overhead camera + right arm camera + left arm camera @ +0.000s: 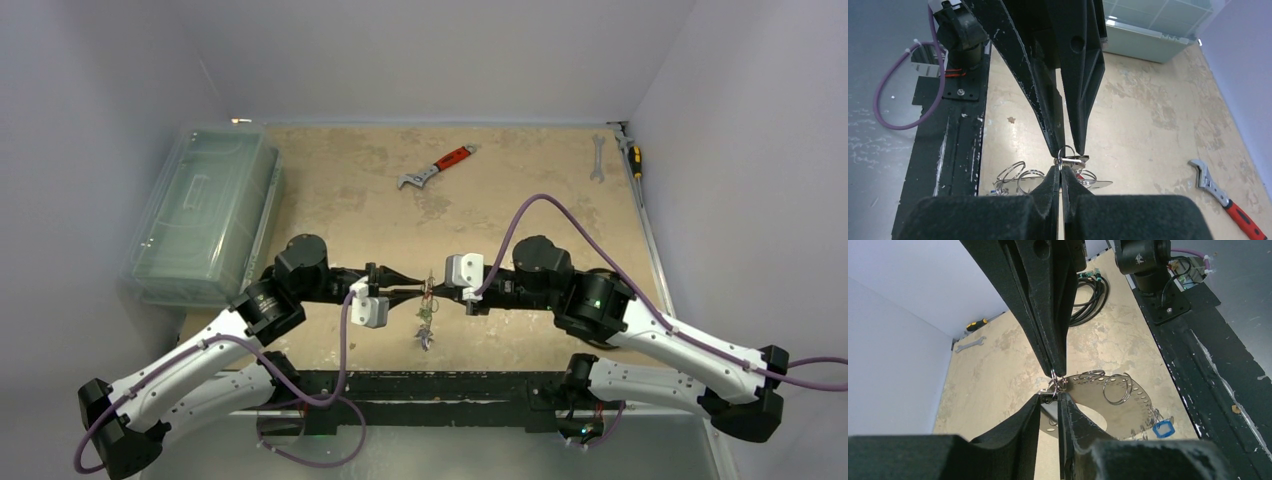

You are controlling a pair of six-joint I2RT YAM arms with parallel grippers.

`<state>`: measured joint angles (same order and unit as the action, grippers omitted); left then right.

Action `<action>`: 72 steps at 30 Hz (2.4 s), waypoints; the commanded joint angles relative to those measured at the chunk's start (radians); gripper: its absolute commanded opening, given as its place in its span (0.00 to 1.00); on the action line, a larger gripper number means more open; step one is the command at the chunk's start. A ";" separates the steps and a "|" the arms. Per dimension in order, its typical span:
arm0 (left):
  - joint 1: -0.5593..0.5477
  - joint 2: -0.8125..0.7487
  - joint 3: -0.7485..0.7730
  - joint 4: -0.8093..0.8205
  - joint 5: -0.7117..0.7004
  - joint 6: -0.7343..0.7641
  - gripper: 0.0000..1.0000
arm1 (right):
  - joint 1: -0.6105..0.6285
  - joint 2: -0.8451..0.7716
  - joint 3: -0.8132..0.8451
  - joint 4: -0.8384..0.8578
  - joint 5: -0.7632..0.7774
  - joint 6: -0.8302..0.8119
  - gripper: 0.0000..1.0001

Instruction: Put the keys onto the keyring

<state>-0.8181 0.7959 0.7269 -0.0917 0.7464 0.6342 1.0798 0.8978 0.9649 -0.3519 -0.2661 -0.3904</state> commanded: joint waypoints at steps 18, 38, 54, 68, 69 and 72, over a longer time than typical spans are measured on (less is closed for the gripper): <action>0.004 -0.004 -0.011 0.035 0.052 0.015 0.00 | 0.000 -0.051 0.018 0.161 0.031 0.046 0.00; 0.006 -0.043 -0.019 0.061 0.020 -0.036 0.52 | 0.000 -0.094 -0.052 0.274 0.053 0.092 0.00; 0.036 -0.027 -0.018 0.248 0.088 -0.300 0.46 | 0.000 -0.187 -0.183 0.429 0.033 0.064 0.00; 0.039 0.017 -0.039 0.337 0.116 -0.368 0.29 | 0.000 -0.181 -0.186 0.459 -0.007 0.064 0.00; 0.040 0.021 -0.040 0.336 0.115 -0.368 0.28 | 0.000 -0.178 -0.186 0.462 -0.007 0.064 0.00; 0.040 0.028 -0.040 0.335 0.118 -0.364 0.28 | 0.000 -0.175 -0.186 0.468 -0.008 0.065 0.00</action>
<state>-0.7856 0.8169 0.6907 0.1978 0.8352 0.2886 1.0798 0.7265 0.7769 0.0200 -0.2543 -0.3157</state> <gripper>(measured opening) 0.280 0.007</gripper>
